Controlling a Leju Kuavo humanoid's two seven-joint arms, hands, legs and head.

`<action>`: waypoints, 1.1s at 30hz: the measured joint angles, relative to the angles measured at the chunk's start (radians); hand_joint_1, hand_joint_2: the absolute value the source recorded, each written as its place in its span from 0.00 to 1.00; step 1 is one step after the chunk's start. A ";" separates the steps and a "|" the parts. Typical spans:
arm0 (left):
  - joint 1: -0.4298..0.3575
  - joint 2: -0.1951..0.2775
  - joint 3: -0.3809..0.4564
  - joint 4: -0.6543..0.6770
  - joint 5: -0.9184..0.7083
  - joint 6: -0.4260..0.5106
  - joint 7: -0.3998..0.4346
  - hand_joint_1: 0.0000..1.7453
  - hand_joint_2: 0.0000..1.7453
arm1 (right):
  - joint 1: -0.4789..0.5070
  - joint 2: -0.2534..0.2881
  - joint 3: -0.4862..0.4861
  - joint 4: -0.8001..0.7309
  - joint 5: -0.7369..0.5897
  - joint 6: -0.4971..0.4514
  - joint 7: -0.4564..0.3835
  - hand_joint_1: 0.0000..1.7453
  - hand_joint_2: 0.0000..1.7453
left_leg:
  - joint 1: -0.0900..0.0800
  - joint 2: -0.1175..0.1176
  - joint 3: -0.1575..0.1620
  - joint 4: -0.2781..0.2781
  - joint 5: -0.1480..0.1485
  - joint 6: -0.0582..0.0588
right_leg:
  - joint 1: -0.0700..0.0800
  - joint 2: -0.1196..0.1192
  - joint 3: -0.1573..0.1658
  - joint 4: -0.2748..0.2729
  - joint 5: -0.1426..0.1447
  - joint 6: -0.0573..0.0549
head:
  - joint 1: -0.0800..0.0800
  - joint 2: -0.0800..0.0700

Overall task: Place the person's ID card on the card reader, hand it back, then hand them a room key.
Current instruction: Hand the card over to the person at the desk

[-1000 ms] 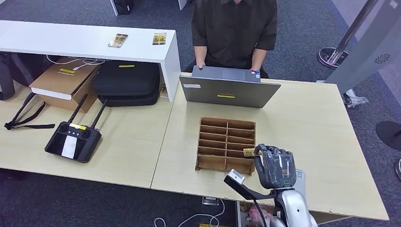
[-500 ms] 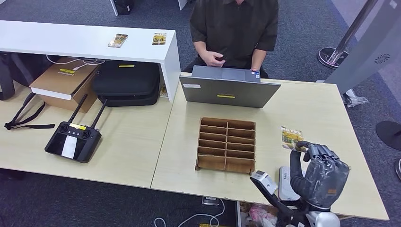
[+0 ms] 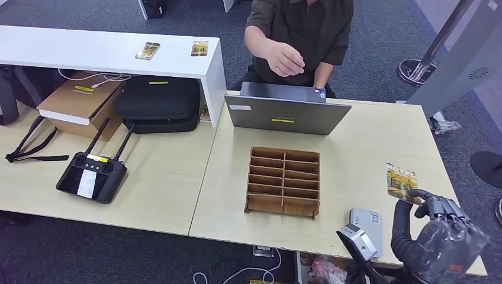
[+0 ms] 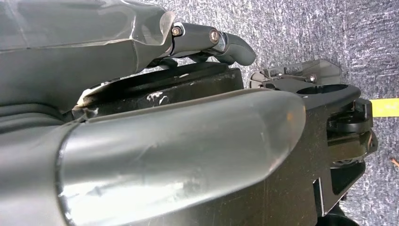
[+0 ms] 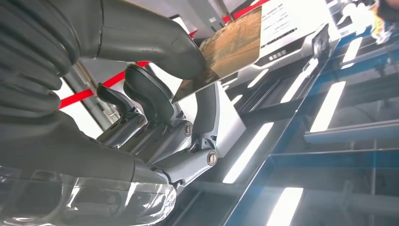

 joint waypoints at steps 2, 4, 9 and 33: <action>0.000 0.000 0.005 0.000 0.006 0.002 -0.003 0.00 0.00 | 0.022 0.007 -0.011 -0.031 -0.002 0.000 -0.001 1.00 1.00 | 0.000 0.000 0.000 0.000 0.000 0.000 | 0.000 0.000 0.000 0.000 0.000 0.000 | 0.000 0.000; 0.001 0.000 0.008 0.000 0.010 0.002 -0.005 0.00 0.00 | 0.042 0.017 -0.025 -0.063 -0.016 0.000 -0.014 1.00 1.00 | 0.000 0.000 0.000 0.000 -0.001 -0.001 | 0.000 0.000 0.000 0.000 0.000 0.000 | 0.000 0.000; 0.001 0.000 0.012 0.000 0.013 0.007 -0.009 0.00 0.00 | 0.061 0.065 -0.082 -0.127 -0.082 0.000 -0.121 1.00 1.00 | 0.000 0.000 0.000 0.000 -0.001 -0.002 | 0.000 0.000 0.000 0.000 0.000 0.000 | 0.000 0.000; -0.001 0.000 0.008 0.001 -0.003 0.018 -0.009 0.00 0.00 | 0.002 0.236 -0.295 -0.054 -0.540 0.001 -0.589 1.00 1.00 | 0.001 0.001 0.000 -0.001 -0.001 -0.002 | 0.001 0.001 0.002 0.001 0.000 -0.001 | 0.000 0.000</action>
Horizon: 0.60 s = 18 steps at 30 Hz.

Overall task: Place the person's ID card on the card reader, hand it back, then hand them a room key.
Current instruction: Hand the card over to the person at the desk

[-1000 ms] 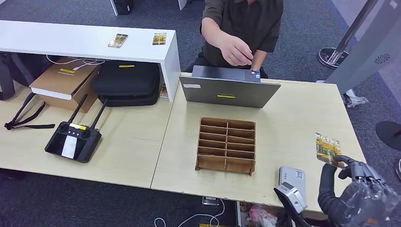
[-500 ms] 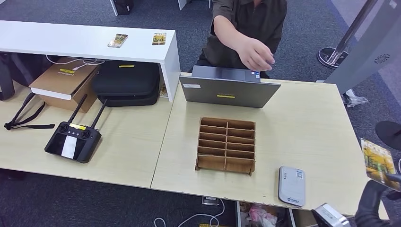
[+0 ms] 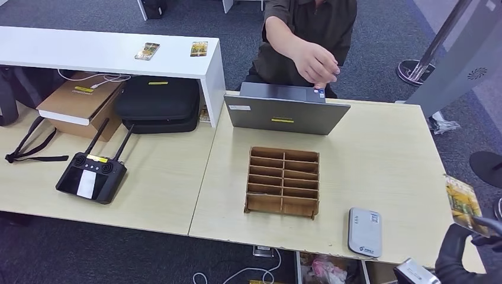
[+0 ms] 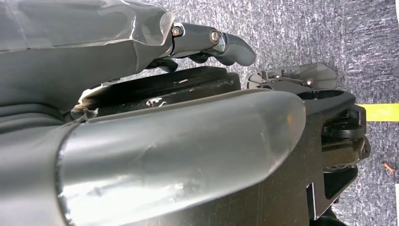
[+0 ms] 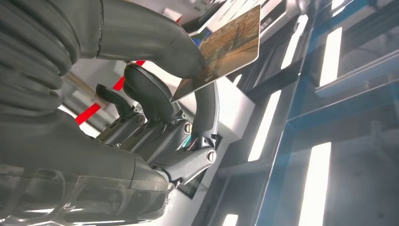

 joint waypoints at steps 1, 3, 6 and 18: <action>-0.001 0.000 -0.002 0.000 -0.005 0.000 0.001 0.00 0.00 | -0.026 -0.005 0.000 0.031 -0.002 0.000 -0.007 1.00 1.00 | 0.000 0.000 0.000 0.000 0.000 0.000 | 0.000 0.000 0.000 0.000 0.000 0.000 | 0.000 0.000; -0.002 0.000 -0.005 0.000 -0.011 -0.002 0.004 0.00 0.00 | -0.082 -0.015 0.001 0.096 0.000 0.000 -0.008 1.00 1.00 | 0.000 0.000 0.000 0.000 0.001 0.000 | 0.000 0.000 0.001 0.000 0.001 0.000 | 0.000 0.000; -0.005 0.000 -0.009 0.000 -0.017 -0.007 0.014 0.00 0.00 | -0.180 -0.031 0.010 0.206 0.016 0.000 0.011 1.00 1.00 | 0.000 0.000 0.001 0.000 0.001 0.000 | 0.000 0.000 0.001 0.000 0.001 0.000 | 0.000 0.000; -0.018 -0.005 -0.056 0.008 -0.068 -0.007 0.039 0.00 0.00 | -0.547 -0.029 0.077 0.556 0.138 0.000 0.221 1.00 1.00 | 0.000 -0.001 0.002 0.000 0.004 -0.001 | 0.000 0.000 0.000 0.001 0.003 -0.001 | 0.000 0.000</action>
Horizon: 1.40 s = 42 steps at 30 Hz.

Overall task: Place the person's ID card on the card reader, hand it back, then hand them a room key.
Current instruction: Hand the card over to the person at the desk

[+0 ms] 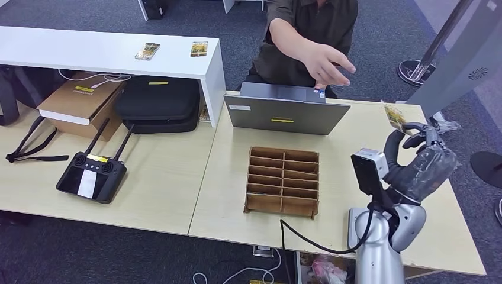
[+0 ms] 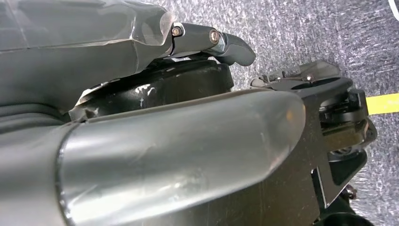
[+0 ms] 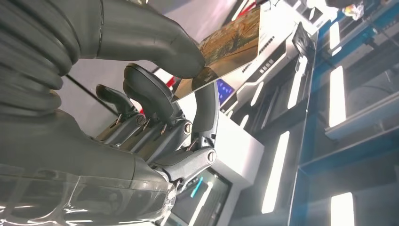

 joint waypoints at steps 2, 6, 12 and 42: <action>-0.002 0.000 -0.011 0.003 -0.010 -0.003 0.001 0.00 0.00 | -0.046 0.001 0.009 0.053 0.008 0.000 0.009 1.00 1.00 | 0.000 0.000 0.000 0.000 0.000 0.000 | 0.000 0.000 0.000 0.000 0.000 0.000 | 0.000 0.000; -0.007 0.001 -0.029 0.003 -0.029 -0.020 0.016 0.00 0.00 | -0.128 0.005 0.015 0.158 0.016 0.000 0.004 1.00 1.00 | 0.000 0.000 -0.001 0.000 0.000 0.000 | 0.000 0.000 0.000 0.000 0.000 0.000 | 0.000 0.000; -0.013 0.001 -0.050 0.003 -0.043 -0.028 0.025 0.00 0.00 | -0.261 0.012 0.028 0.352 0.079 0.000 0.008 1.00 1.00 | 0.000 -0.001 0.000 0.000 0.000 0.000 | 0.000 0.000 -0.001 0.000 0.001 -0.001 | 0.000 0.000; -0.006 0.003 -0.053 0.004 0.012 -0.013 -0.008 0.00 0.00 | -0.431 0.030 0.122 0.694 -0.050 -0.002 0.045 0.00 1.00 | -0.001 -0.001 -0.001 0.000 0.000 0.000 | 0.000 0.000 -0.002 0.000 0.001 -0.001 | 0.000 0.000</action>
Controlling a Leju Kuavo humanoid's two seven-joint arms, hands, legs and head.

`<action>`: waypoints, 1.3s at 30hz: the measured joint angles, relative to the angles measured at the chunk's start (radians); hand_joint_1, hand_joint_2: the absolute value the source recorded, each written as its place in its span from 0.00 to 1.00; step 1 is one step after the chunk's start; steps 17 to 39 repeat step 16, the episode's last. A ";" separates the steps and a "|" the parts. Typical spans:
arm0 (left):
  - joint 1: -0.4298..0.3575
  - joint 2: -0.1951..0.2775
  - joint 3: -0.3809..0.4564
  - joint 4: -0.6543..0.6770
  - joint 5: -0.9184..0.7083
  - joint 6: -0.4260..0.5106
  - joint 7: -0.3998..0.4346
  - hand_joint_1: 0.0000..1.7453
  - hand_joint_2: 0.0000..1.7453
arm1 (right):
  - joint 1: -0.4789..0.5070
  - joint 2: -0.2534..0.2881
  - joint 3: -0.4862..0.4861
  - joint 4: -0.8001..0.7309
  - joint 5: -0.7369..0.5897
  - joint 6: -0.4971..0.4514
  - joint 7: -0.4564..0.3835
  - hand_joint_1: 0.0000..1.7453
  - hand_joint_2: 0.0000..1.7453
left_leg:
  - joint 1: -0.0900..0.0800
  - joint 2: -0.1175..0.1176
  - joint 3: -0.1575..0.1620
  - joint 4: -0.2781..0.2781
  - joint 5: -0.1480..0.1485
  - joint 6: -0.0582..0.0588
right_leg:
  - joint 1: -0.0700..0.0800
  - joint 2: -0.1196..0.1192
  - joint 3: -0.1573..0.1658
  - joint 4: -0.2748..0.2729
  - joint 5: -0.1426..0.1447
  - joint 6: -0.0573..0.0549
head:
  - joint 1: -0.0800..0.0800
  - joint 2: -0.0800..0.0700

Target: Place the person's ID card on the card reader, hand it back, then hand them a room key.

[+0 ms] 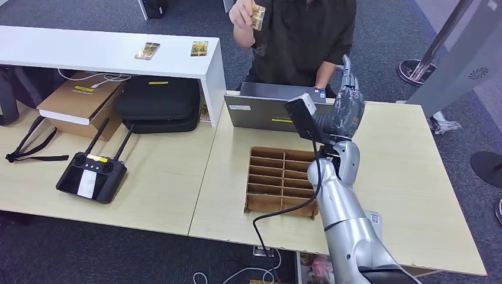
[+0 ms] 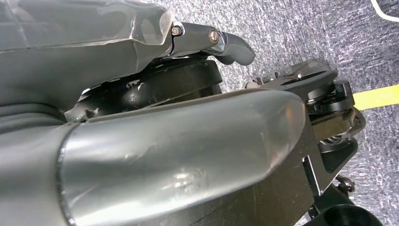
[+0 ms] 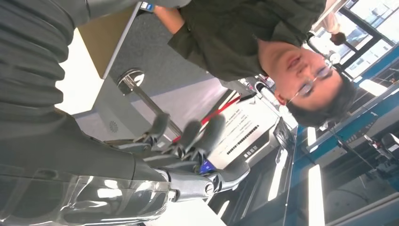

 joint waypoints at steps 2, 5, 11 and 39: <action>0.000 0.000 0.006 0.000 0.007 0.001 -0.002 0.00 0.00 | 0.003 -0.004 0.011 -0.004 -0.023 0.000 0.004 0.00 1.00 | 0.000 0.000 0.000 0.000 0.000 0.000 | 0.000 0.000 0.000 0.000 0.000 0.000 | 0.000 0.000; 0.001 0.001 0.016 0.000 0.025 0.003 -0.008 0.00 0.00 | 0.021 -0.017 0.031 -0.029 -0.057 0.000 0.014 0.00 1.00 | 0.000 0.000 0.000 0.000 0.000 0.000 | 0.000 0.000 0.000 0.000 0.000 0.000 | 0.000 0.000; 0.003 0.003 0.043 0.000 0.062 0.007 -0.019 0.00 0.00 | 0.122 -0.063 0.057 -0.178 -0.055 0.000 0.023 0.00 1.00 | 0.000 0.000 0.000 0.000 0.000 0.000 | 0.000 0.000 0.000 -0.001 0.000 0.000 | 0.000 0.000; 0.007 0.004 0.061 0.000 0.080 0.013 -0.030 0.00 0.00 | 0.260 -0.103 0.047 -0.398 0.016 -0.001 0.040 0.00 1.00 | 0.000 0.000 0.000 0.000 -0.001 0.001 | 0.000 -0.001 -0.001 -0.001 -0.001 0.001 | 0.000 0.000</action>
